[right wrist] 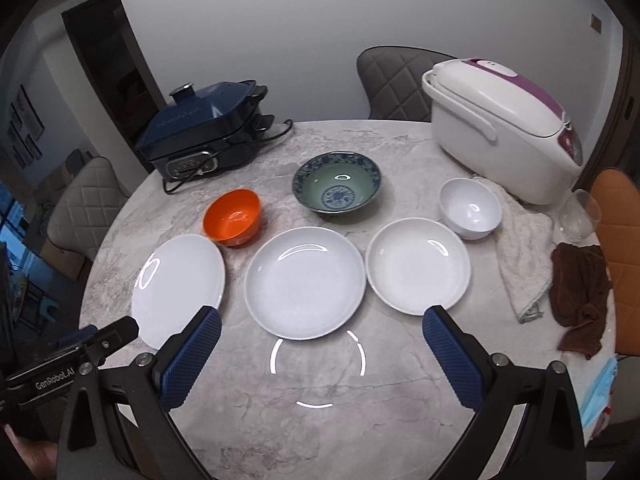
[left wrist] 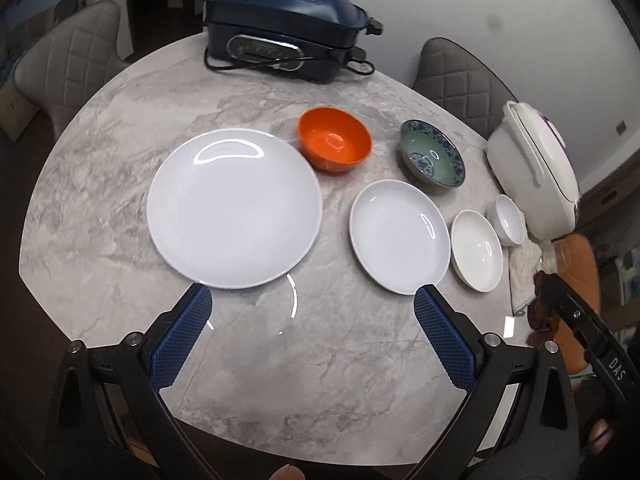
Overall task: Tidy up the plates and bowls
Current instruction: 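Grasp the rim of the large white plate with the left tool while the right tool grips it too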
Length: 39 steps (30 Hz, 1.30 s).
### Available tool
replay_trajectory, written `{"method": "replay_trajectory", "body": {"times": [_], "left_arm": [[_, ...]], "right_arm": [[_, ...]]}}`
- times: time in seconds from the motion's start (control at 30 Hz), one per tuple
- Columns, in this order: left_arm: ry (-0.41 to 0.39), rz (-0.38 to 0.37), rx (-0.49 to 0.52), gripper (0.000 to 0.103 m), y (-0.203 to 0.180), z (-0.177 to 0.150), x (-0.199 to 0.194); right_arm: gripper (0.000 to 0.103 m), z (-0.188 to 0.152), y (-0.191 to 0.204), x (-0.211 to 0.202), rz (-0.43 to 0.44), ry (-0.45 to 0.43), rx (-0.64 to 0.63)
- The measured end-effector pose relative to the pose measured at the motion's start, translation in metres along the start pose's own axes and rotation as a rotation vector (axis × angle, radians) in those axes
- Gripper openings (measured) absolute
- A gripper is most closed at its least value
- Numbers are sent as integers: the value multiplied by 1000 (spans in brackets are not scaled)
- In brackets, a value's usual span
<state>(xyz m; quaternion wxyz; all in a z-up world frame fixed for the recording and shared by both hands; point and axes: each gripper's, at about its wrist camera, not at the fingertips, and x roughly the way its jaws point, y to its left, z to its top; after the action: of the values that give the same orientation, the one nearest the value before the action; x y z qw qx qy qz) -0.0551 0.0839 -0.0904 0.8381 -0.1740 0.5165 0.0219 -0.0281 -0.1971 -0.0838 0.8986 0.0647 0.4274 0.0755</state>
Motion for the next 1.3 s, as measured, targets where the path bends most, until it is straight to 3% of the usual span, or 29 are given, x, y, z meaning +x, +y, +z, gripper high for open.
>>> {"method": "replay_trajectory", "body": {"times": [0.13, 0.17, 0.3, 0.4, 0.47, 0.53, 0.7, 0.77, 0.93, 1.0, 1.13, 1.23, 1.3], "left_arm": [[-134, 60, 79, 103, 43, -22, -8], [-122, 64, 99, 103, 55, -23, -6], [1, 89, 95, 103, 115, 9, 21], [53, 18, 66, 103, 168, 56, 51], [132, 40, 78, 102, 196, 92, 83], [201, -27, 98, 101, 220, 123, 110], [267, -153, 269, 101, 231, 177, 153], [297, -184, 325, 101, 233, 189, 168], [388, -252, 388, 88, 231, 203, 201], [403, -269, 411, 79, 223, 202, 213], [439, -334, 437, 72, 217, 205, 226], [471, -364, 457, 57, 213, 207, 233], [491, -377, 468, 37, 206, 206, 236]], "right_arm": [[103, -12, 7, 25, 155, -2, 49], [103, -15, 9, 33, 185, 1, 82], [103, -25, 16, 73, 275, 74, 218], [102, -28, 33, 103, 303, 121, 243], [93, -28, 44, 123, 323, 155, 285], [89, -31, 54, 141, 361, 184, 347], [85, -42, 81, 172, 378, 207, 411], [78, -45, 87, 180, 404, 205, 442], [59, -55, 86, 205, 429, 252, 525], [57, -58, 83, 212, 431, 258, 554], [46, -63, 80, 225, 435, 258, 578], [43, -68, 77, 228, 448, 257, 614], [39, -68, 76, 230, 444, 245, 608]]}}
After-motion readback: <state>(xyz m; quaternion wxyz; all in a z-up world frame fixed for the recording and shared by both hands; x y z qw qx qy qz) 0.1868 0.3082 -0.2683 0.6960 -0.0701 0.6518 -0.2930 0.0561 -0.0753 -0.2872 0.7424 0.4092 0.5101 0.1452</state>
